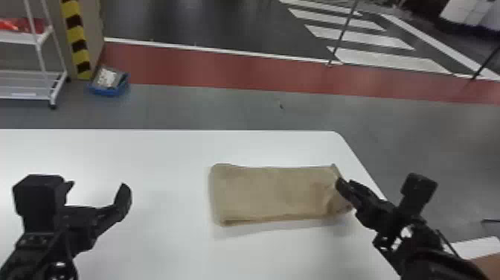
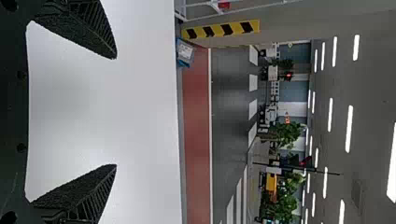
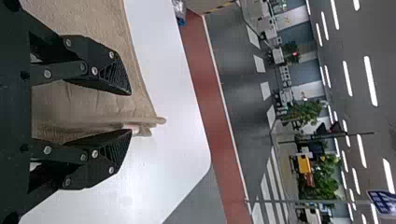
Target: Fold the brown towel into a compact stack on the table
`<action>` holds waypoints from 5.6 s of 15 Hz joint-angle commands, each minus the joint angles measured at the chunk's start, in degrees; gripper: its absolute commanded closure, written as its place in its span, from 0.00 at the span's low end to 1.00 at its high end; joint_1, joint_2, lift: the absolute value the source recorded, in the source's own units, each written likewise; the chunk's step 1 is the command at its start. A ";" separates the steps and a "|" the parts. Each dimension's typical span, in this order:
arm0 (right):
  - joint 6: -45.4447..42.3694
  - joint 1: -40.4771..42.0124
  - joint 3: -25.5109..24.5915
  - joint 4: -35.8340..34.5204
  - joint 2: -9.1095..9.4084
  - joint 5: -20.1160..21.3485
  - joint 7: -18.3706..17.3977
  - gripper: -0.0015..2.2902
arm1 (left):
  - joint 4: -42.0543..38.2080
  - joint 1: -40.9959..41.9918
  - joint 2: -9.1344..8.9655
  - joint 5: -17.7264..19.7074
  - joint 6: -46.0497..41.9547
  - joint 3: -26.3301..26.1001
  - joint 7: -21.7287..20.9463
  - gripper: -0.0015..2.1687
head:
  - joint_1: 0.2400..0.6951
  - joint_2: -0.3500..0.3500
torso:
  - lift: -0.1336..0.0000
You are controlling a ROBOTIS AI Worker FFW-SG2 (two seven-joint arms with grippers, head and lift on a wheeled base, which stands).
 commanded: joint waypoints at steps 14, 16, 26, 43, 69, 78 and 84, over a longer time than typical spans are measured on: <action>-14.51 11.94 -5.24 -6.39 4.26 -4.61 -0.24 0.05 | 16.94 -12.81 -8.09 8.50 -2.60 -18.70 -3.94 0.10 | 1.00 0.00 | 0.07; -14.51 12.03 -5.50 -6.04 4.26 -4.61 0.02 0.06 | 20.46 -14.65 -9.68 10.08 -2.60 -18.96 -5.17 0.13 | 1.00 0.00 | 0.07; -14.51 12.20 -5.85 -6.21 4.34 -4.70 0.29 0.06 | 23.18 -17.55 -10.20 7.27 0.21 -19.66 -6.13 0.16 | 1.00 0.00 | 0.07; -14.51 11.32 -5.24 -5.51 4.34 -5.05 0.29 0.08 | 6.66 -11.84 -7.04 5.07 12.34 -13.25 -6.49 0.67 | 1.00 0.00 | 0.07; -1.86 4.20 6.36 -5.25 4.43 -3.12 0.55 0.08 | -3.89 -4.46 0.61 -0.29 9.70 -2.61 -3.50 0.09 | 1.00 0.10 | 0.07; 11.50 -4.94 11.20 -0.50 4.17 -2.59 13.21 0.09 | 0.15 -6.48 0.34 0.50 16.56 -3.32 -7.10 0.85 | 1.00 0.25 | 0.07; 17.30 -8.72 12.69 1.87 3.64 3.12 14.44 0.09 | 4.55 -7.62 -0.18 -0.64 16.03 -4.20 -7.36 0.85 | 1.00 0.29 | 0.07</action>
